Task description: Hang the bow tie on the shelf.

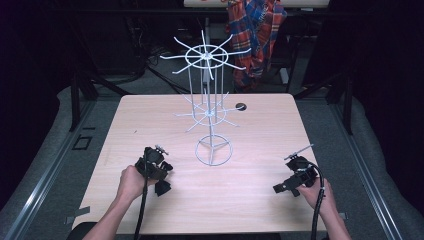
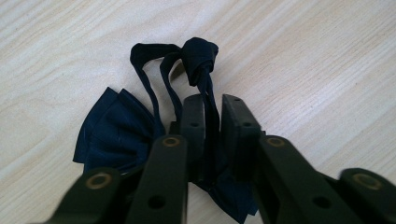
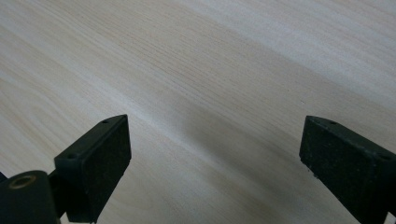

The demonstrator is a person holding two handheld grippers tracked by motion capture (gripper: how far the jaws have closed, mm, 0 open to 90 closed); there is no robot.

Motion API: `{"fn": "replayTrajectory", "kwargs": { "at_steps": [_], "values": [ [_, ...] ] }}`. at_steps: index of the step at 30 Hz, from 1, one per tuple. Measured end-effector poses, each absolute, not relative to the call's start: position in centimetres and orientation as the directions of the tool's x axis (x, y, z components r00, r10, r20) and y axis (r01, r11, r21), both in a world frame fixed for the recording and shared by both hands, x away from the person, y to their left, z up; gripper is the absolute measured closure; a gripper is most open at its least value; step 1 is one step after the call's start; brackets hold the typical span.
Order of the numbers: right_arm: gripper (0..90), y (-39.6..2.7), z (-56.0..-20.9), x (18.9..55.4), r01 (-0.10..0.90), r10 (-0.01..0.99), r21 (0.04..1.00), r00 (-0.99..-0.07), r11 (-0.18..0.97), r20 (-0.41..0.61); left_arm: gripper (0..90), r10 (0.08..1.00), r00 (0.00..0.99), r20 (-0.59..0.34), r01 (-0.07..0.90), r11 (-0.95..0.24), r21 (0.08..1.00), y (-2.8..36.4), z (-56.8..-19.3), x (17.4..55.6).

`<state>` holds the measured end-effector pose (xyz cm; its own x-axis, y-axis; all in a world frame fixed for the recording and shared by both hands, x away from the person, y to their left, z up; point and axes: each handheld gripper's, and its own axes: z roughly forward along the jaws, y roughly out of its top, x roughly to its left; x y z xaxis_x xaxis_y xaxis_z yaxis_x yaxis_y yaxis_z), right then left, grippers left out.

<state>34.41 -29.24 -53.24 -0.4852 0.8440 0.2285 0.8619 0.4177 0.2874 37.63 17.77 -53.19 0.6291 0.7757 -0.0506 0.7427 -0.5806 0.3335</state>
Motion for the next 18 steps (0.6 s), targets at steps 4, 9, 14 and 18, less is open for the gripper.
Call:
{"fn": "replayTrajectory", "kwargs": {
  "at_steps": [4, 9, 14, 18],
  "values": [
    [8.6, -29.2, -53.3, 34.4, 0.862, 0.843, 0.287, -0.486, 0.419, 0.23, 87.6, 0.774, 0.631, -0.043, 0.738, -0.582, 0.342, 17.8, -53.0, 37.5],
    [8.6, -29.2, -53.3, 34.4, 0.862, 0.842, 0.287, -0.485, 0.417, 0.234, 88.7, 0.769, 0.637, -0.044, 0.728, -0.582, 0.362, 18.1, -52.6, 37.4],
    [8.6, -29.3, -53.3, 34.4, 0.861, 0.841, 0.286, -0.488, 0.42, 0.235, 88.9, 0.769, 0.636, -0.069, 0.725, -0.564, 0.395, 18.5, -52.0, 37.3],
    [8.6, -29.3, -53.2, 34.4, 0.86, 0.842, 0.286, -0.489, 0.422, 0.227, 89.0, 0.766, 0.635, -0.099, 0.722, -0.544, 0.428, 18.8, -51.3, 37.1]
  ]
}}
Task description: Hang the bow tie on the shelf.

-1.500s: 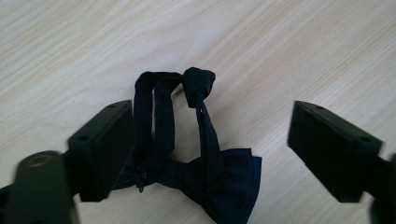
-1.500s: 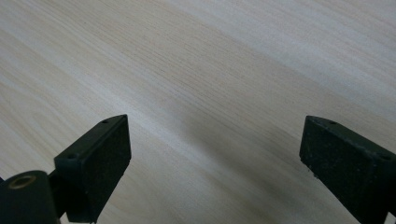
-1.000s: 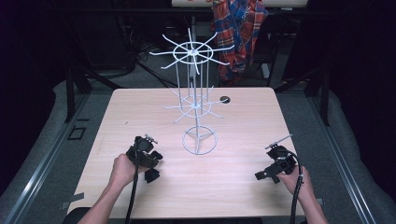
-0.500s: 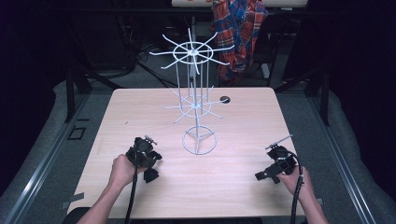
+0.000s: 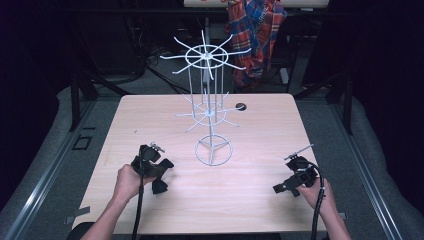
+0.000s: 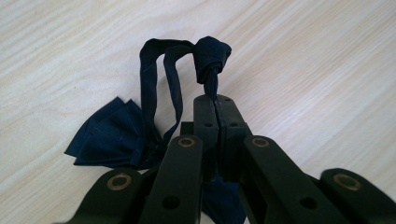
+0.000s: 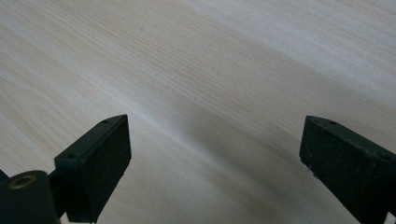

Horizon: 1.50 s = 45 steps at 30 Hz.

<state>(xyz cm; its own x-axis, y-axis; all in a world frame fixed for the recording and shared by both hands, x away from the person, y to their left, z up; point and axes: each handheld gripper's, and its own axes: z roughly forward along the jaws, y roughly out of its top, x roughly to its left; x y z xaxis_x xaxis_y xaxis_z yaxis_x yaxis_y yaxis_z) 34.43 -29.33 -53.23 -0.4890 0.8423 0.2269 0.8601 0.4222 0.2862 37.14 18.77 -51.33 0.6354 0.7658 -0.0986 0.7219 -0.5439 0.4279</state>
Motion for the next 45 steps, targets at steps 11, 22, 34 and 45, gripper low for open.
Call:
{"fn": "replayTrajectory", "kwargs": {
  "at_steps": [11, 22, 34, 45],
  "values": [
    [8.7, -29.2, -53.4, 34.3, 0.868, 0.854, 0.307, -0.467, 0.391, 0.232, 88.9, 0.77, 0.62, -0.149, 0.719, -0.483, 0.5, 19.9, -50.3, 37.0],
    [8.7, -29.2, -53.4, 34.3, 0.868, 0.854, 0.307, -0.467, 0.392, 0.231, 89.0, 0.781, 0.593, -0.194, 0.724, -0.413, 0.553, 21.1, -49.5, 37.0],
    [8.7, -29.2, -53.3, 34.4, 0.863, 0.844, 0.289, -0.483, 0.414, 0.233, 89.0, 0.78, 0.574, -0.248, 0.72, -0.337, 0.607, 22.1, -48.6, 37.1],
    [8.7, -29.2, -53.3, 34.4, 0.863, 0.843, 0.287, -0.484, 0.416, 0.233, 89.0, 0.778, 0.566, -0.274, 0.707, -0.285, 0.647, 22.7, -47.7, 37.3]
  ]
}}
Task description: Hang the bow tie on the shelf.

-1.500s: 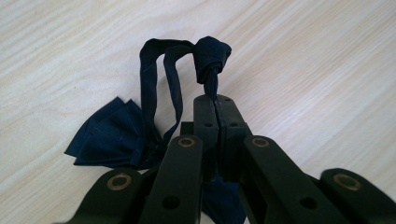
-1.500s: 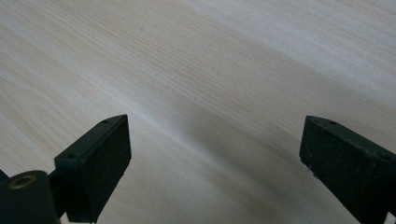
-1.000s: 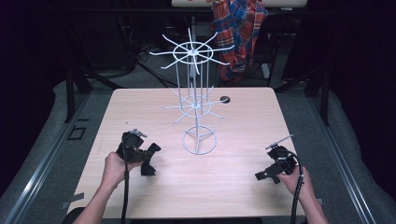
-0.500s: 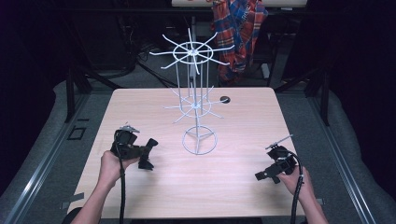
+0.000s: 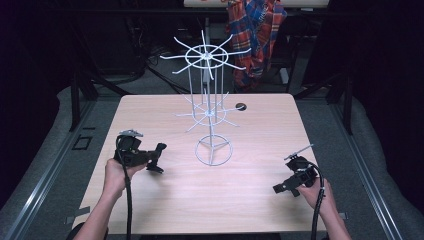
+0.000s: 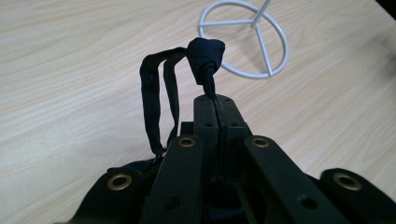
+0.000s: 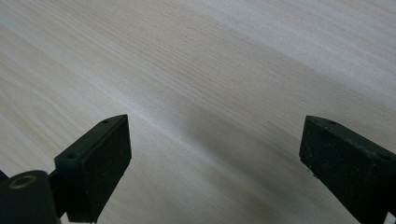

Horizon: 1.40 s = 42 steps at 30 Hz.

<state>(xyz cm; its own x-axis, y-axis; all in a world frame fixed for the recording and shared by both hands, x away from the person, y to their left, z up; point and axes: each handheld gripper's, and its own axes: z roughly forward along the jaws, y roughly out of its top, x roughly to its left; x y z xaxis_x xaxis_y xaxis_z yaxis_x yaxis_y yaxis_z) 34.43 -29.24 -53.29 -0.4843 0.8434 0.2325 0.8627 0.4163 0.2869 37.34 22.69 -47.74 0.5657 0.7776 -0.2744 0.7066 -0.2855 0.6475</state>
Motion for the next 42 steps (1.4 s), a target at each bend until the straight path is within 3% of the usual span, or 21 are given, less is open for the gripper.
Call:
{"fn": "replayTrajectory", "kwargs": {
  "at_steps": [42],
  "values": [
    [8.8, -29.4, -53.2, 34.4, 0.866, 0.843, 0.292, -0.479, 0.406, 0.247, 89.0, 0.773, 0.575, -0.269, 0.624, -0.202, 0.755, 22.6, -44.5, 39.7]
  ]
}}
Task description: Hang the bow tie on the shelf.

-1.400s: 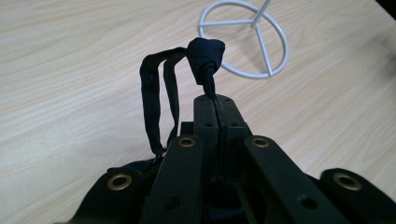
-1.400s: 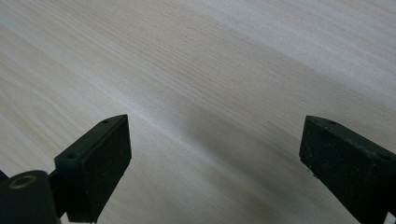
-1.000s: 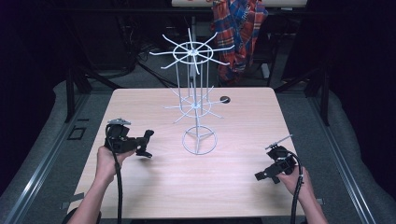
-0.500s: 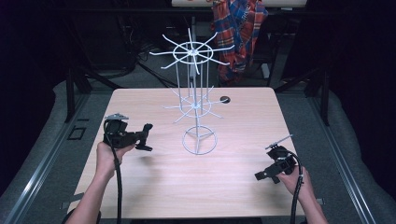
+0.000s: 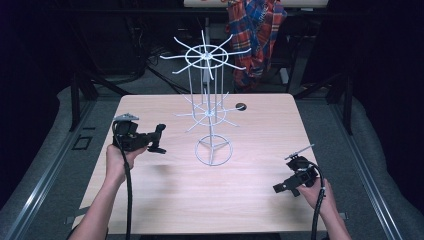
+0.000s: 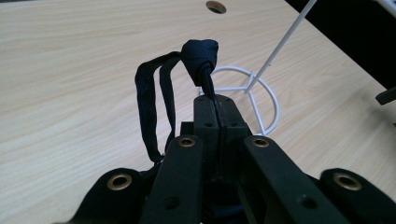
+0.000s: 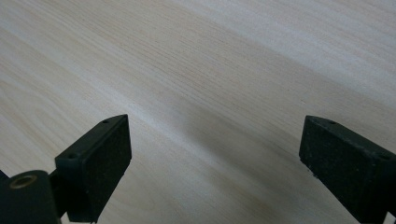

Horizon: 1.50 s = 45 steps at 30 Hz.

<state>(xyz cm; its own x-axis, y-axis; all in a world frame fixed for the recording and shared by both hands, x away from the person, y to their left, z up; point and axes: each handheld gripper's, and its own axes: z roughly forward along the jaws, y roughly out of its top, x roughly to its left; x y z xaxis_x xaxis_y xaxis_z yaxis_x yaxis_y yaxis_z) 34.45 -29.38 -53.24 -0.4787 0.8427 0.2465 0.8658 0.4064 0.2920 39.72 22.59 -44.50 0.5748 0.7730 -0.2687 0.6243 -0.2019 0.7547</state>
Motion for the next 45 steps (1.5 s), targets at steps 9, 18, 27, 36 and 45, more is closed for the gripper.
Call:
{"fn": "replayTrajectory", "kwargs": {
  "at_steps": [9, 18, 27, 36, 45],
  "values": [
    [9.0, -29.4, -53.2, 34.4, 0.864, 0.844, 0.291, -0.481, 0.411, 0.236, 89.1, 0.77, 0.581, -0.265, 0.611, -0.198, 0.766, 22.1, -43.7, 40.4],
    [9.1, -29.3, -53.3, 34.4, 0.867, 0.845, 0.3, -0.474, 0.399, 0.246, 89.1, 0.766, 0.588, -0.259, 0.601, -0.199, 0.774, 21.9, -43.2, 40.8],
    [9.1, -29.1, -53.4, 34.3, 0.87, 0.854, 0.312, -0.461, 0.381, 0.242, 89.1, 0.759, 0.6, -0.254, 0.584, -0.198, 0.787, 21.4, -42.4, 41.2],
    [9.1, -29.1, -53.3, 34.4, 0.862, 0.84, 0.293, -0.485, 0.414, 0.241, 89.1, 0.747, 0.615, -0.253, 0.567, -0.197, 0.8, 21.0, -41.7, 41.5],
    [9.1, -29.2, -53.2, 34.4, 0.861, 0.84, 0.29, -0.487, 0.417, 0.238, 89.1, 0.742, 0.622, -0.249, 0.551, -0.189, 0.813, 20.9, -40.8, 41.8]
  ]
}}
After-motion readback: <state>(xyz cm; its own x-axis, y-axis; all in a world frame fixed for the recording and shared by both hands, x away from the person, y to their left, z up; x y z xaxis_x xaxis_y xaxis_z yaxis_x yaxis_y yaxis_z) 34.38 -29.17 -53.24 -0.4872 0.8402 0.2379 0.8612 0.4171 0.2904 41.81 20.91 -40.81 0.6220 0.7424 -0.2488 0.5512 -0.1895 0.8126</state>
